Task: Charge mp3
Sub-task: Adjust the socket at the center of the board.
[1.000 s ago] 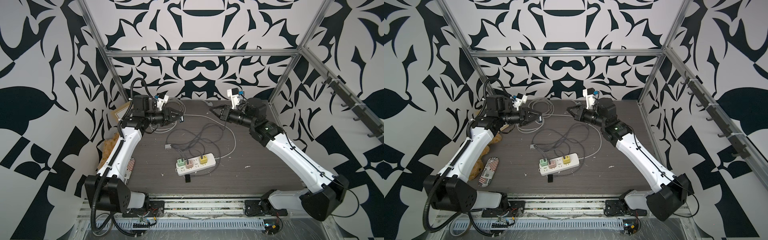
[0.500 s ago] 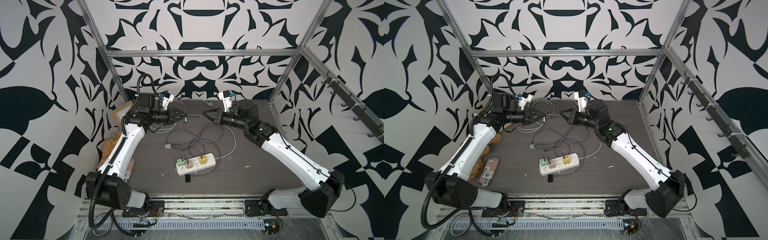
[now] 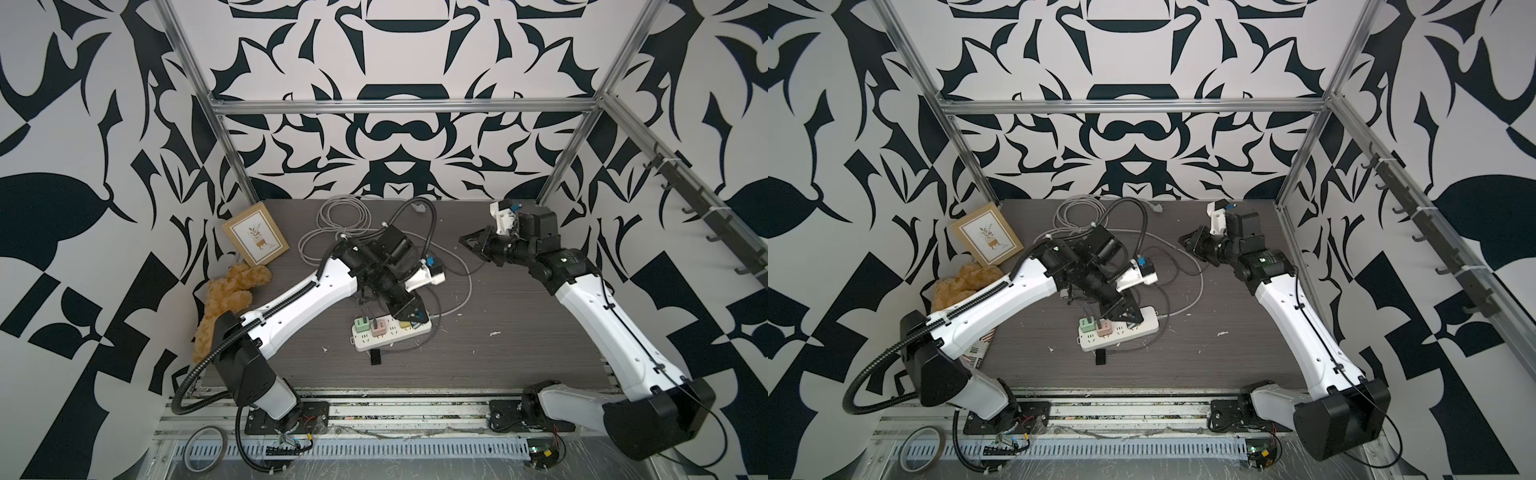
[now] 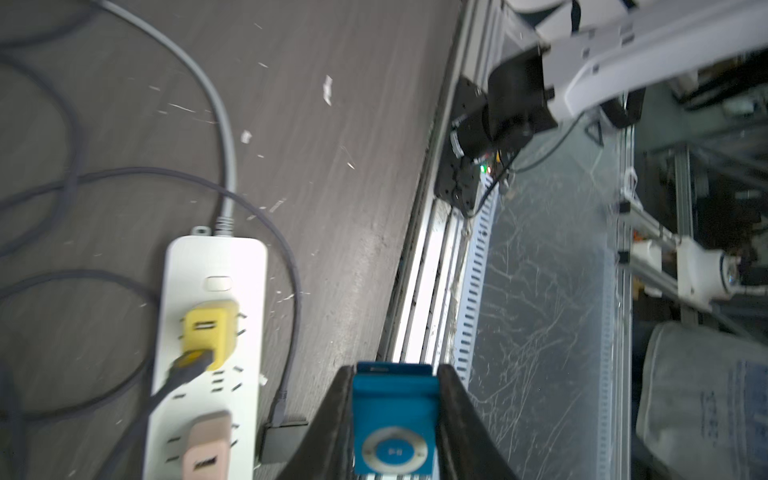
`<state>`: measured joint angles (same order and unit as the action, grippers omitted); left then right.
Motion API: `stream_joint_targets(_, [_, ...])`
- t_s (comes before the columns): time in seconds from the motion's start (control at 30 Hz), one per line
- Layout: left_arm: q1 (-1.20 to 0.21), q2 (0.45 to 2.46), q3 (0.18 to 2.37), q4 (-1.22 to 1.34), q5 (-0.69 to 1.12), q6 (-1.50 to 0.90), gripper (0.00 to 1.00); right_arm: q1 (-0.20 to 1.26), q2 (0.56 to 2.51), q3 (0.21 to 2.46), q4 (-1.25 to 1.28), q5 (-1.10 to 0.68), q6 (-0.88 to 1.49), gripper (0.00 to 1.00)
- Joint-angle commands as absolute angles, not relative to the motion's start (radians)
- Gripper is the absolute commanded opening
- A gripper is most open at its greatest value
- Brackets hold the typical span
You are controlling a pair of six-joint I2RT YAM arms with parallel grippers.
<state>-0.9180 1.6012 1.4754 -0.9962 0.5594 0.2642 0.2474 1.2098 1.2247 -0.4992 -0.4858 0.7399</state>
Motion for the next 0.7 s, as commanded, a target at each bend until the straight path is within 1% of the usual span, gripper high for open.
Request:
stream_joint_targets(0.0, [-0.979, 1.650, 1.410, -0.982, 0.517, 0.376, 0.05, 0.228, 1.153, 1.232, -0.555, -0.508, 0.712, 0.00])
stream_joint_targets(0.1, [-1.008, 1.714, 1.375, -0.933, 0.495, 0.382, 0.05, 0.222, 1.135, 1.227, -0.576, -0.508, 0.710, 0.00])
stream_joint_targets(0.23, [-1.017, 1.801, 1.351, -0.918, 0.480, 0.414, 0.04, 0.219, 1.115, 1.226, -0.594, -0.502, 0.713, 0.00])
stream_joint_targets(0.37, [-1.016, 1.862, 1.307, -0.883, 0.421, 0.437, 0.02, 0.216, 1.090, 1.227, -0.607, -0.491, 0.719, 0.00])
stream_joint_targets(0.5, [-0.997, 1.884, 1.255, -0.808, 0.367, 0.435, 0.02, 0.215, 1.075, 1.227, -0.612, -0.490, 0.731, 0.00])
stream_joint_targets(0.67, [-0.960, 1.908, 1.213, -0.744, 0.239, 0.444, 0.01, 0.213, 1.072, 1.239, -0.611, -0.491, 0.738, 0.00])
